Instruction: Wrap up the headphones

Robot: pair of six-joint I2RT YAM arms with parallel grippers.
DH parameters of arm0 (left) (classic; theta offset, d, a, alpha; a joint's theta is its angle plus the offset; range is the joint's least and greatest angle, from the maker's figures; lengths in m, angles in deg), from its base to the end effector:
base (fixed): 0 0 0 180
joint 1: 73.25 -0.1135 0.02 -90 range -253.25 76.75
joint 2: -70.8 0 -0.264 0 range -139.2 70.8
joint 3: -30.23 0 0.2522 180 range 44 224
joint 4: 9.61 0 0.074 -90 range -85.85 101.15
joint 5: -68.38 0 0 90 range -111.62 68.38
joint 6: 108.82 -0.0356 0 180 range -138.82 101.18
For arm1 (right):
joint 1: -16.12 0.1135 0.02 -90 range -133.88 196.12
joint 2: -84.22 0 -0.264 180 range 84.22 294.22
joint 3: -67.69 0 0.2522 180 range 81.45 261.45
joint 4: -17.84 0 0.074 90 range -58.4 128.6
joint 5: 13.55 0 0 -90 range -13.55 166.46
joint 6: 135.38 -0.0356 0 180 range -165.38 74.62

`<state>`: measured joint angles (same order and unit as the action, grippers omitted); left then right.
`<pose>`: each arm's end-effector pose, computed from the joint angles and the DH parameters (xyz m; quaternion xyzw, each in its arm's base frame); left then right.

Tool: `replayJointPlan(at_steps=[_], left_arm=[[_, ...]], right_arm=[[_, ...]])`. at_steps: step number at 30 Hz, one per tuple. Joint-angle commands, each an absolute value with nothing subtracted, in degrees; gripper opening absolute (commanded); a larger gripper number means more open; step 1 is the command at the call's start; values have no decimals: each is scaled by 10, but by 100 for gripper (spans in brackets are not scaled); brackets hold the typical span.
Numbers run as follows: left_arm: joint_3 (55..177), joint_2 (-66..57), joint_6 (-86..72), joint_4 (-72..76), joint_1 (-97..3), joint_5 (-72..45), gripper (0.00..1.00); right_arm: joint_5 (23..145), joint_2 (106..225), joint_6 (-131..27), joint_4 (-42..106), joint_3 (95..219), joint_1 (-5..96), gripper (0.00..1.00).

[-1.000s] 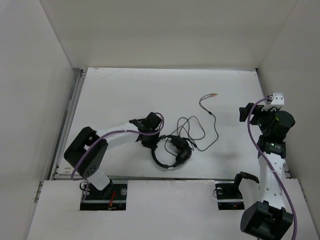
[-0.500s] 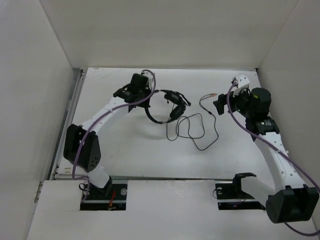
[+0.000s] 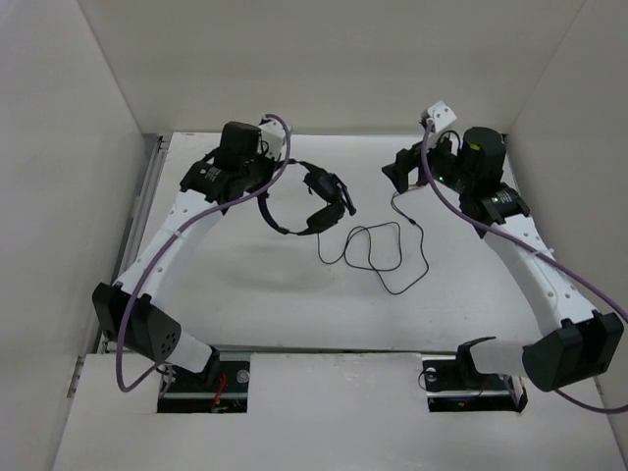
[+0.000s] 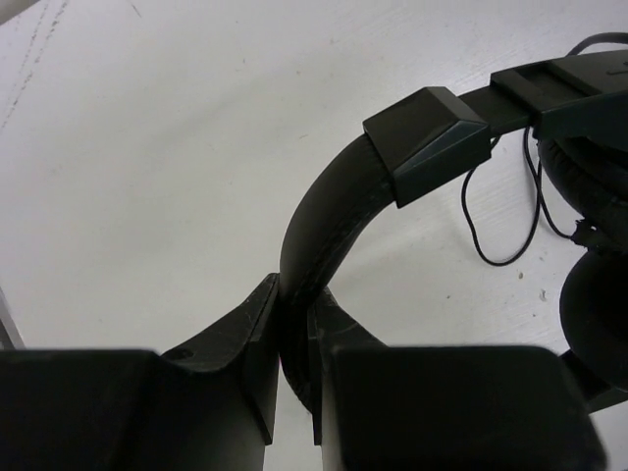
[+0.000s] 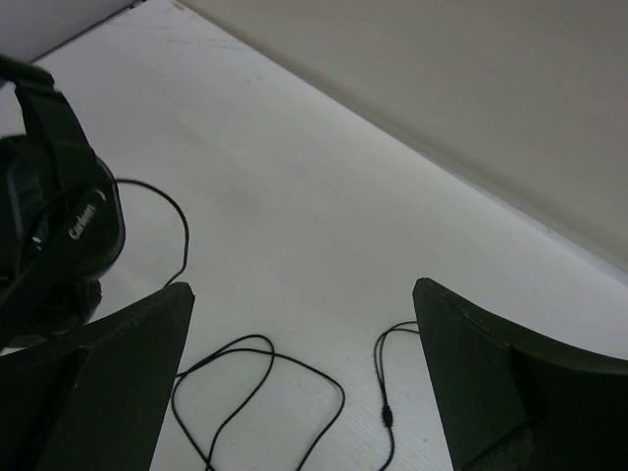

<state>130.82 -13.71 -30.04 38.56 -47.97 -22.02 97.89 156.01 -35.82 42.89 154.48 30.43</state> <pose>0.2984 -0.1407 0.3879 0.2724 0.8315 -0.0562 0.4809 0.2745 0.0834 0.4109 -0.2726 0.7120 0.1686 0.6248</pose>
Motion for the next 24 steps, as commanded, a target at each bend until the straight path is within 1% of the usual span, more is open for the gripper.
replayJointPlan(at_steps=[1, 5, 13, 18, 24], left_arm=[[1378, -85, -299, 388, -493, -171, 0], [1453, -84, -298, 415, -498, -160, 0], [1609, -114, -288, 439, -521, -117, 0], [1647, -122, -258, 438, -542, -89, 0], [1656, -126, -240, 434, -557, -75, 0]], right_arm=[[1009, 1588, -397, 397, 1538, 333, 100], [1027, 1601, -441, 348, 1529, 339, 100], [1125, 1660, -577, 268, 1554, 338, 100], [1165, 1689, -660, 202, 1576, 339, 100], [1191, 1718, -732, 146, 1612, 351, 100]])
